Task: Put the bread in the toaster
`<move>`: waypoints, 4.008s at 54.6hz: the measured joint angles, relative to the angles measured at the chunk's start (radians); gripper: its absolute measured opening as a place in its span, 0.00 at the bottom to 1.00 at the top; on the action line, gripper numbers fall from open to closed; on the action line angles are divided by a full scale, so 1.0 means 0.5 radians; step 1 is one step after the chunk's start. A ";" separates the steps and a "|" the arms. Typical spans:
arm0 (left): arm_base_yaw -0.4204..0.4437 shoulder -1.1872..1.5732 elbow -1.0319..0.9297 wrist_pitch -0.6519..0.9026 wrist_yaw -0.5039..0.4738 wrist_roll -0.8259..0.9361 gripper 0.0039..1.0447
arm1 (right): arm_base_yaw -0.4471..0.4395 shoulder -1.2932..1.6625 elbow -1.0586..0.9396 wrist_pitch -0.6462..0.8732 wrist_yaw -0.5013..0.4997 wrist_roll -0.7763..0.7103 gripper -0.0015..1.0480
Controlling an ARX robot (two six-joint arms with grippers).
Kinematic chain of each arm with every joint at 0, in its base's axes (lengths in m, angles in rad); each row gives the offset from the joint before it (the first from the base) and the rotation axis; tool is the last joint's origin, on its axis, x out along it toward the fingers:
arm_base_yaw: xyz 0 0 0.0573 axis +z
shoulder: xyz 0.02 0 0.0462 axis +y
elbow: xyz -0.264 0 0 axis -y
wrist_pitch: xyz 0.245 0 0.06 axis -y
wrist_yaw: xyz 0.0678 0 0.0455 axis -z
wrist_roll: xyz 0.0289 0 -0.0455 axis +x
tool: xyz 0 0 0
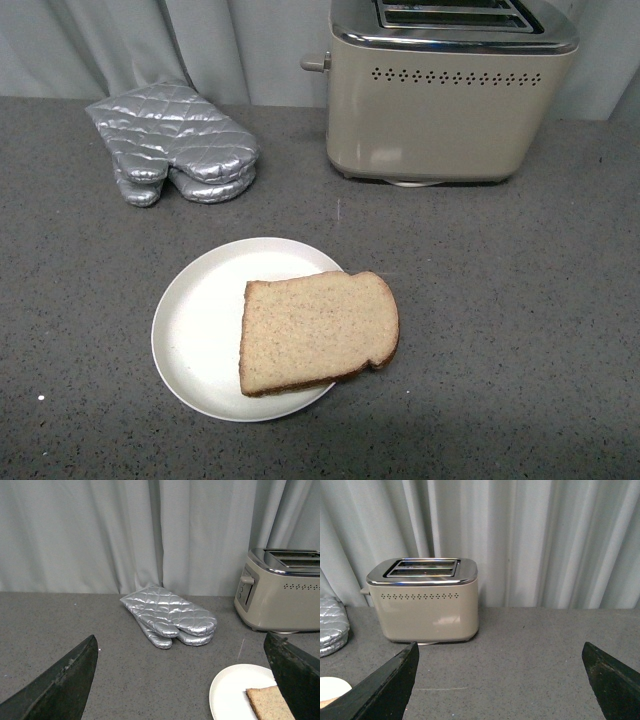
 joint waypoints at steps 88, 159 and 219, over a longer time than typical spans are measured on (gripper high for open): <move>-0.220 3.675 1.073 0.653 0.097 -0.562 0.94 | 0.000 -0.001 0.000 0.000 0.001 0.000 0.91; -0.402 3.812 1.349 0.302 0.352 -0.853 0.03 | 0.000 -0.001 0.000 0.000 0.000 0.000 0.91; -1.105 4.546 2.544 -0.083 0.355 -1.295 0.17 | 0.000 -0.001 0.000 0.000 0.001 0.000 0.91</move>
